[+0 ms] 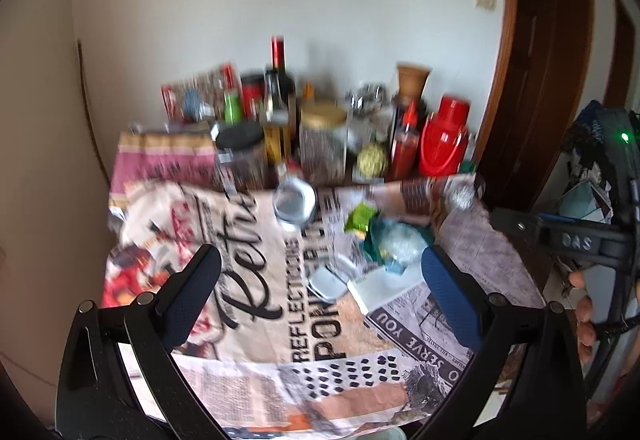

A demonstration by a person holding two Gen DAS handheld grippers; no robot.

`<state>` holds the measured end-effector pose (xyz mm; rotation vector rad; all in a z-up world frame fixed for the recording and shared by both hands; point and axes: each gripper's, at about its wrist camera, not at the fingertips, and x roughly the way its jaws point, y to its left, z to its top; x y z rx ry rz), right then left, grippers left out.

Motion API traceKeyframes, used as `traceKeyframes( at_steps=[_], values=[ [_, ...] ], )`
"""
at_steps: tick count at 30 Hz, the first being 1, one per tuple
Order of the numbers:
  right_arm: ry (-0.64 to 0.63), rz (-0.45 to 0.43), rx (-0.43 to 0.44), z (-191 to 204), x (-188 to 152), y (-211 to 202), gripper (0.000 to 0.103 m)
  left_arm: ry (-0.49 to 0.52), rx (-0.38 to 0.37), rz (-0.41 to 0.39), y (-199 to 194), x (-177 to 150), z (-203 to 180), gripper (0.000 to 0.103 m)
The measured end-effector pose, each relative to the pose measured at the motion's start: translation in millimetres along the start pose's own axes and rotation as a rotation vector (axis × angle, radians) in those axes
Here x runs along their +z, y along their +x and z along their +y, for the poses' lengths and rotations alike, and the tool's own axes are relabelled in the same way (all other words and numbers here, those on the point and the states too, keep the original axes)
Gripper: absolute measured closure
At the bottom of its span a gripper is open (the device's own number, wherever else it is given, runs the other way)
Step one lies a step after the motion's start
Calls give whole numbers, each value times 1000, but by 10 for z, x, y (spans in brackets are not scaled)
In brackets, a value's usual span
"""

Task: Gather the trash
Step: 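Reach the right tool to the green plastic bag and grasp it, then grasp the white TFOOD carton with the left tool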

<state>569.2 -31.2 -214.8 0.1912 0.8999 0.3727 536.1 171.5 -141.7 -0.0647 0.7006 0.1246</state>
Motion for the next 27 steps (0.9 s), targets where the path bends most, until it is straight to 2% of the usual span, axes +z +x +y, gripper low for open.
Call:
traceKeyframes(
  at_steps=[3,5,8,11,14,17,19,22,25,27],
  values=[
    [21,68,40,-67,111,371,9,-47,-9,85,368,-53,-40,2],
    [48,135,118,-121,161,638,9,-72,-5,136,596,-97,-55,2],
    [86,183,159,-173,213,941,9,-116,40,166,867,-183,-76,2],
    [110,244,190,-208,227,1245,15,-146,74,210,1118,-284,-86,2],
    [119,292,232,-190,219,1456,23,-145,66,255,1306,-351,-105,4],
    [106,319,238,-186,199,1581,34,-142,51,285,1456,-386,-124,6],
    [109,329,240,-205,190,1627,47,-132,50,296,1545,-390,-147,10],
    [124,329,273,-266,206,1653,61,-99,46,305,1653,-370,-193,12],
    [99,314,259,-264,247,1614,76,-76,20,303,1719,-332,-234,12],
    [91,290,269,-299,290,1506,80,-55,-10,305,1768,-300,-288,12]
  ],
)
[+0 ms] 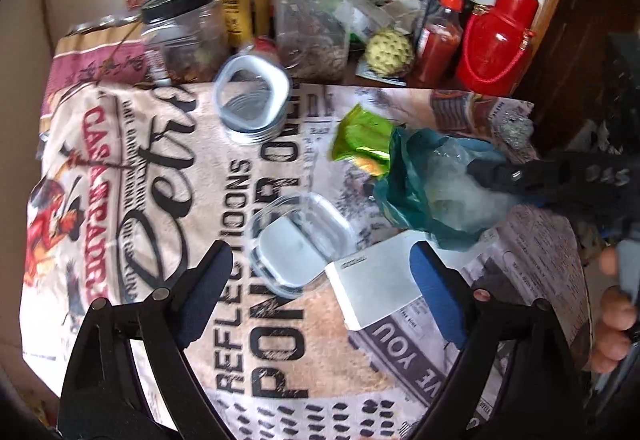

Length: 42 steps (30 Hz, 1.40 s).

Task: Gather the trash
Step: 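Grasp the white TFOOD carton with the left tool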

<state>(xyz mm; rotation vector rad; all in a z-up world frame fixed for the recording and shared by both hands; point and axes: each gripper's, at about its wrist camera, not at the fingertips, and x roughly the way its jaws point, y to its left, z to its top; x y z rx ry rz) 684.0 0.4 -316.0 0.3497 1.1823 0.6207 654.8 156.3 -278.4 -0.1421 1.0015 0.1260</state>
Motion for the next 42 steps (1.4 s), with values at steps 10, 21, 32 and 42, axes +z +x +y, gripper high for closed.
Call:
traceKeyframes(
  at_steps=[10,21,32,42],
  values=[
    [7,-173,-137,-413,34,-892,82,154,-145,68,441,138,-494,12],
    [58,-192,-227,-731,-181,-1191,82,221,-239,207,487,-166,-912,13],
    [6,-159,-197,-856,-210,-1312,82,240,-143,203,551,-130,-897,22],
    [-19,-132,-190,-1005,-171,-1374,82,211,-187,267,715,-184,-943,19]
  ],
)
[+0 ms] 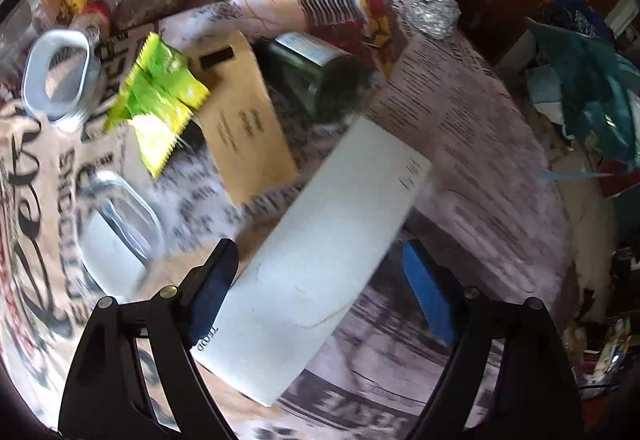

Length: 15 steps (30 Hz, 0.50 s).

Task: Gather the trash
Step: 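Grasp the white TFOOD carton with the left tool, then carry the carton with the left tool while the right tool carries the bag to the floor bin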

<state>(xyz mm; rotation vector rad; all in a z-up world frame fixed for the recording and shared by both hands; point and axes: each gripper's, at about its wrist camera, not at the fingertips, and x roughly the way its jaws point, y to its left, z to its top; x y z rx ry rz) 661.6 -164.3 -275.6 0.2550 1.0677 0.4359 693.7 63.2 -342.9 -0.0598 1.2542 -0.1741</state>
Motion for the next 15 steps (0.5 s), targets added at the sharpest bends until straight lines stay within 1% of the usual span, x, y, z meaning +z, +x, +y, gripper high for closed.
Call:
traceKeyframes(
  at_steps=[1,2,3,4,7,9,12,14,15],
  values=[
    [-5,2,-1,-10,8,4,82,-2,4,4,2,-48,-53,20],
    [-7,5,1,-17,12,9,82,-2,14,4,0,-79,-99,24],
    [-8,10,6,-25,19,19,82,4,39,-1,-6,-123,-166,31],
    [-10,12,10,-31,22,25,82,16,65,1,-10,-164,-235,34],
    [-17,24,26,-36,25,45,82,42,104,15,1,-238,-399,39],
    [-26,32,39,-28,26,56,82,45,119,3,-19,-289,-485,51],
    [-53,33,53,4,26,41,82,14,129,1,-19,-318,-561,51],
    [-66,31,58,32,23,18,82,-16,112,2,-45,-319,-578,52],
    [-71,28,61,45,25,-2,82,-37,101,-3,-121,-344,-559,52]
  ],
)
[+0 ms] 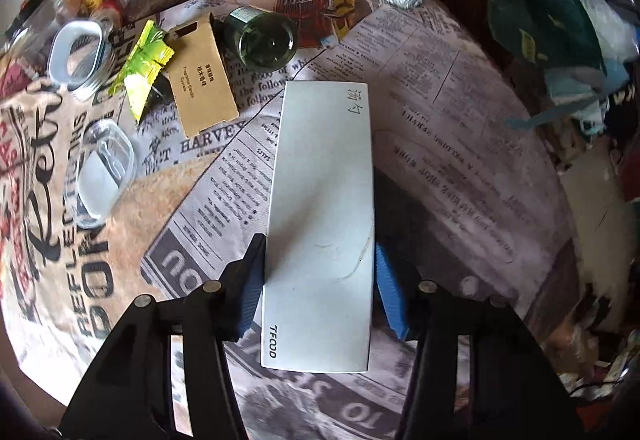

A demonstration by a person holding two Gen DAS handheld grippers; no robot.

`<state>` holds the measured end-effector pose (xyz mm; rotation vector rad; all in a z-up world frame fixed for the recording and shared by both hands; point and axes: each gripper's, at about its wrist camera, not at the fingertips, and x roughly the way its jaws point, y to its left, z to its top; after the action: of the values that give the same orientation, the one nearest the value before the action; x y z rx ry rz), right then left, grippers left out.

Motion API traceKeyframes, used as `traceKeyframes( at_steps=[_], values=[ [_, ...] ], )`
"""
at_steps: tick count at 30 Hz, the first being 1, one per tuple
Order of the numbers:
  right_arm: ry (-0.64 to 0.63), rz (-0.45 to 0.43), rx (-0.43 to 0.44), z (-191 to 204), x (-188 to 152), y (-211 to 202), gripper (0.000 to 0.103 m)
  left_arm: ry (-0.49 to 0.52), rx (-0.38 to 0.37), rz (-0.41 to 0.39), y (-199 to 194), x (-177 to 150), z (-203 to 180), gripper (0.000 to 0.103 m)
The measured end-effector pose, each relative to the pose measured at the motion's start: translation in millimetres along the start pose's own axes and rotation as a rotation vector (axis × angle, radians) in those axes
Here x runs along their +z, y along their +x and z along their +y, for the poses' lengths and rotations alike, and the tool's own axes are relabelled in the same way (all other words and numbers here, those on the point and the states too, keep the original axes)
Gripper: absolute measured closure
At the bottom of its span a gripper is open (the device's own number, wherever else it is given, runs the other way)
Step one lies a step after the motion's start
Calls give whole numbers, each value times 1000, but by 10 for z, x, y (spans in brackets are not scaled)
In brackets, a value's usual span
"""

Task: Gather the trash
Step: 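Carry the carton with the left tool while the right tool carries the bag to the floor bin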

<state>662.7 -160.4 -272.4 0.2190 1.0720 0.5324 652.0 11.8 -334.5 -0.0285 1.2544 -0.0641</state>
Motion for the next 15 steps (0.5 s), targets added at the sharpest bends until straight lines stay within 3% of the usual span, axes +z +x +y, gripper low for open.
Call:
traceKeyframes(
  at_steps=[8,15],
  values=[
    [-29,-71,8,209,-34,-333,82,-75,-20,-194,-845,87,127,52],
    [-56,-171,-23,560,-257,-777,82,-81,-11,-392,-1772,-144,257,52]
  ],
)
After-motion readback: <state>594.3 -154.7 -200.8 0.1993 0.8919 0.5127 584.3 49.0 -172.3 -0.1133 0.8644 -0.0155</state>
